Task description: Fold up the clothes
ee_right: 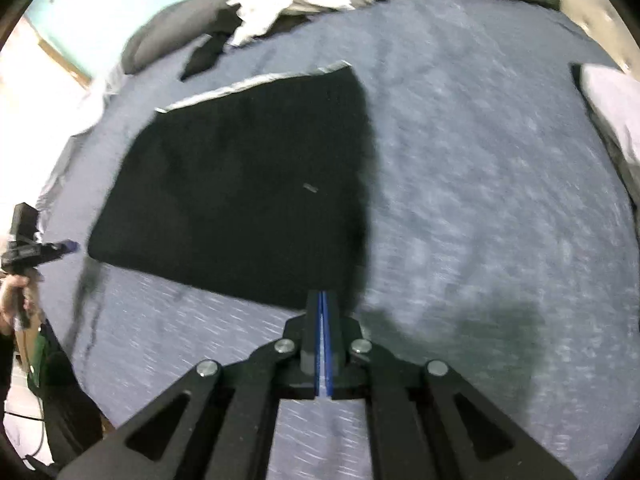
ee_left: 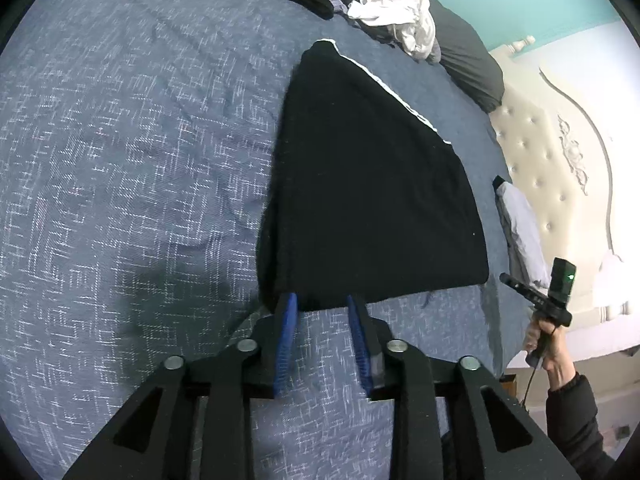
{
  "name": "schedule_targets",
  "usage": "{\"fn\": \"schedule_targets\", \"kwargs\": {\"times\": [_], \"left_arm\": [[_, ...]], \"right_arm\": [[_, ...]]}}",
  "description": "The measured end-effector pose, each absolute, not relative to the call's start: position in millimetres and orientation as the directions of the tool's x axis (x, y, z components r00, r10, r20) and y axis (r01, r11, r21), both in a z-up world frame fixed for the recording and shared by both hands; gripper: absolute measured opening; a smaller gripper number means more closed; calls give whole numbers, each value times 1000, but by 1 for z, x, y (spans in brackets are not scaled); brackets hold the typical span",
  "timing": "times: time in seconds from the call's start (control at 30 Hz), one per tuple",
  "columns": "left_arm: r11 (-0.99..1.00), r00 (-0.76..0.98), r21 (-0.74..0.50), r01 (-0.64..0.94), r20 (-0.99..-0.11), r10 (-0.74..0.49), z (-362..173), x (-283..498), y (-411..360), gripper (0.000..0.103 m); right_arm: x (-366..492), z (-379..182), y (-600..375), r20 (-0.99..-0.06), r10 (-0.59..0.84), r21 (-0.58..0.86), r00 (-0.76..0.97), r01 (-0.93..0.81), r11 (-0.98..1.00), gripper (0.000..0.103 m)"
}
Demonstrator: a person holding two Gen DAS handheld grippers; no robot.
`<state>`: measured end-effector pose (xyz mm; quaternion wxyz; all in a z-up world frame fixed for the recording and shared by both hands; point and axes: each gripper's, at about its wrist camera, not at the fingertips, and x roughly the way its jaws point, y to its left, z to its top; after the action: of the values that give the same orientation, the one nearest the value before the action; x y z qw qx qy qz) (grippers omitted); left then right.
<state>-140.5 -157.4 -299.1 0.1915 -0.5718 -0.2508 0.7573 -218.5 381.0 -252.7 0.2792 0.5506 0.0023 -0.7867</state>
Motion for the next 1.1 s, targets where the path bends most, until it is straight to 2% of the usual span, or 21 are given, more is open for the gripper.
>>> {"fn": "schedule_targets", "kwargs": {"times": [0.2,0.47,0.7,0.93,1.1], "left_arm": [[-794,-280,-608,26,-767,578,-306,-139,-156,41],[-776,-316,-628,46,-746,585,-313,-138,-160,41],[-782,-330,-622,32,-745,579,-319,-135,-163,43],[-763,-347,-647,22,-720,601,-316,-139,-162,43],[-753,-357,-657,22,-709,608,-315,-139,-165,45]], "right_arm": [[-230,-258,310,-838,-513,388,-183,462,-798,2],[-223,-275,220,-805,-590,495,-63,478,-726,2],[-215,-307,189,-881,-473,411,-11,475,-778,2],[-210,-318,190,-908,-418,373,-8,439,-817,0],[-206,-307,193,-906,-424,377,-21,416,-827,2]]}}
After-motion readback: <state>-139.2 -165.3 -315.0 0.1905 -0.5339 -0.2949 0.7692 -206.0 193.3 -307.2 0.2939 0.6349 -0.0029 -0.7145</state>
